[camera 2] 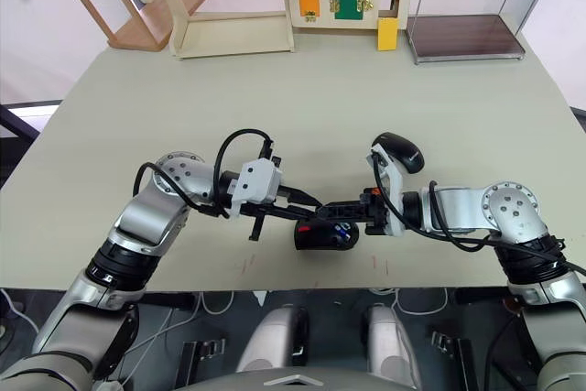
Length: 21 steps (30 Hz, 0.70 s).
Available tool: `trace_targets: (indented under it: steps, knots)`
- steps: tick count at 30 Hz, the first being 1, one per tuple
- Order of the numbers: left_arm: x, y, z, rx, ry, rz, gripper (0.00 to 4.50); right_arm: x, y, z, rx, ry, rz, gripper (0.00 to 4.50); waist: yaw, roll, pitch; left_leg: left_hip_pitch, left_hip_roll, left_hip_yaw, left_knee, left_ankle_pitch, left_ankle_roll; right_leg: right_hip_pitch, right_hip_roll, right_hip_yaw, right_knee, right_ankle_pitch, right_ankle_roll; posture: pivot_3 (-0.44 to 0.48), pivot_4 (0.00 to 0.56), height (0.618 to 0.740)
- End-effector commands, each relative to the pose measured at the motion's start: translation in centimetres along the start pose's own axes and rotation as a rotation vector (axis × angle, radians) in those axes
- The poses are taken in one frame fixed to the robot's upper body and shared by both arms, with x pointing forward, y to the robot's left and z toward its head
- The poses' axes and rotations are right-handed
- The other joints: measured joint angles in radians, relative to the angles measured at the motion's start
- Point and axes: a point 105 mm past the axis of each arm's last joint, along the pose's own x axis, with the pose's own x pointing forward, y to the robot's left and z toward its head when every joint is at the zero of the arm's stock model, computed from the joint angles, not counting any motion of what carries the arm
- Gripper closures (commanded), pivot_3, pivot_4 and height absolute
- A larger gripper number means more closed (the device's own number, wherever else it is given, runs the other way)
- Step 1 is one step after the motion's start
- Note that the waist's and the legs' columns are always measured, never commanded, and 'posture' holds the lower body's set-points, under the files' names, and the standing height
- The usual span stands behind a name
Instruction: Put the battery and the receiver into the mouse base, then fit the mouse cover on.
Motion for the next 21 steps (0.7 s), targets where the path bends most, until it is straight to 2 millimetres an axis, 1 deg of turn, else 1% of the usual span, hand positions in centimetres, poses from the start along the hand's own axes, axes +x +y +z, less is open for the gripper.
trace_targets:
  steps: [1, 12, 13, 14, 15, 16, 17, 21]
  knots:
    - [-0.04, -0.28, 0.69, 0.032, -0.016, -0.013, 4.45, -0.30, 1.36, 0.84, -0.025, -0.030, 0.053, 3.05, 0.000, 0.000, 0.000, 0.000, 0.000, 0.000, 0.000, 0.000, 0.000, 0.000, 0.000, 0.000, 0.000, 0.000, 0.000, 0.000, 0.150, 0.740]
    - [-0.08, -0.26, 0.65, 0.030, -0.014, -0.012, 4.45, -0.23, 1.22, 0.75, -0.020, -0.029, 0.045, 3.05, 0.000, 0.000, 0.000, 0.000, 0.000, 0.000, 0.000, 0.000, 0.000, 0.000, 0.000, 0.000, 0.000, 0.000, 0.000, 0.000, 0.150, 0.740]
    - [-0.07, -0.27, 0.64, 0.029, -0.014, -0.012, 4.45, -0.23, 1.20, 0.73, -0.020, -0.028, 0.043, 3.27, 0.000, 0.000, 0.000, 0.000, 0.000, 0.000, 0.000, 0.000, 0.000, 0.000, 0.000, 0.000, 0.000, 0.000, 0.000, 0.000, 0.150, 0.740]
    - [-0.05, -0.27, 0.60, 0.027, -0.013, -0.012, 4.45, -0.22, 1.16, 0.73, -0.019, -0.028, 0.041, 3.61, 0.000, 0.000, 0.000, 0.000, 0.000, 0.000, 0.000, 0.000, 0.000, 0.000, 0.000, 0.000, 0.000, 0.000, 0.000, 0.000, 0.150, 0.740]
    - [-0.03, -0.28, 0.55, 0.027, -0.010, -0.012, 4.45, -0.22, 1.11, 0.72, -0.018, -0.027, 0.038, 3.82, 0.000, 0.000, 0.000, 0.000, 0.000, 0.000, 0.000, 0.000, 0.000, 0.000, 0.000, 0.000, 0.000, 0.000, 0.000, 0.000, 0.150, 0.740]
    - [-0.01, -0.28, 0.54, 0.027, -0.010, -0.013, 4.45, -0.21, 1.05, 0.73, -0.015, -0.028, 0.035, 4.26, 0.000, 0.000, 0.000, 0.000, 0.000, 0.000, 0.000, 0.000, 0.000, 0.000, 0.000, 0.000, 0.000, 0.000, 0.000, 0.000, 0.150, 0.740]
    - [-0.01, -0.29, 0.54, 0.028, -0.010, -0.014, 4.45, -0.21, 1.01, 0.74, -0.014, -0.028, 0.034, 4.39, 0.000, 0.000, 0.000, 0.000, 0.000, 0.000, 0.000, 0.000, 0.000, 0.000, 0.000, 0.000, 0.000, 0.000, 0.000, 0.000, 0.150, 0.740]
    - [-0.06, -0.39, 0.50, 0.028, -0.008, -0.017, 4.45, -0.16, 1.02, 0.74, -0.013, -0.029, 0.034, 4.39, 0.000, 0.000, 0.000, 0.000, 0.000, 0.000, 0.000, 0.000, 0.000, 0.000, 0.000, 0.000, 0.000, 0.000, 0.000, 0.000, 0.150, 0.740]
